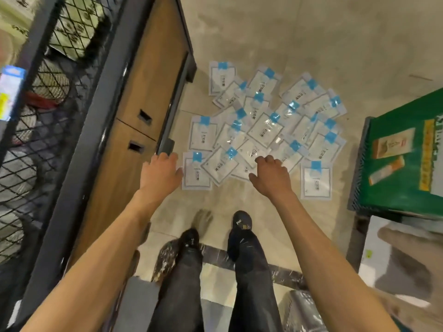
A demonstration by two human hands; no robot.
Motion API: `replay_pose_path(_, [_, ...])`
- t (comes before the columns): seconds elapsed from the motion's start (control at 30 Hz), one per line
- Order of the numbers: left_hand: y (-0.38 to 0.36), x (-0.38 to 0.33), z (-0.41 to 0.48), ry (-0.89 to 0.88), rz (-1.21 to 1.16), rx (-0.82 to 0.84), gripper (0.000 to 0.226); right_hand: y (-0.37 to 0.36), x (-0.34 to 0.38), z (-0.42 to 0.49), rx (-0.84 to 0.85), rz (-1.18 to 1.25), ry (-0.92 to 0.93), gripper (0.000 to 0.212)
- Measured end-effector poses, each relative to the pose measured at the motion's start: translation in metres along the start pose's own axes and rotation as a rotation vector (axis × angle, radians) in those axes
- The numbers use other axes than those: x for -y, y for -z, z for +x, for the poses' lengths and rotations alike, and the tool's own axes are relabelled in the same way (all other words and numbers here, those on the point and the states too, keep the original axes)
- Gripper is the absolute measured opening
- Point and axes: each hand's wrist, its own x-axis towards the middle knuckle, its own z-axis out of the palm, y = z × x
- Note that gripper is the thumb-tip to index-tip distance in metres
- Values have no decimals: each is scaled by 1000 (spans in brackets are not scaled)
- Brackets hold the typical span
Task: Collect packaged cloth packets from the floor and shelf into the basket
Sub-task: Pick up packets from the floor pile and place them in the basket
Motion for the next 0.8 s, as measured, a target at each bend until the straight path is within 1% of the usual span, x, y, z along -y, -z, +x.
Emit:
replay_pose_path(0.1, [-53,22,41,3,12,53,40,-49,4,44,27,22,-53,49])
replay_pose_path(0.17, [-102,37,71,-11,11,85,44,-94,8,79,17,20,-48,50])
replay_pose_path(0.27, [-175,61,118,-19,-98,113,40,-159,20,134,22,50,-83,52])
replay_pose_path(0.33, [-221,74,146,-34,-117,83,37,-202,26,168,10,73,-107,54])
replay_pose_path(0.6, [-385,109,254,-26,-83,64,39,-354,19,291,-50,213,-267,53])
replay_pose_path(0.7, [-440,116,287,53,-213,61,39,-404,11,328,-100,254,-331,54])
replay_pose_path(0.8, [-480,124,312,107,-325,81,41,-445,12,356,-146,341,-389,56])
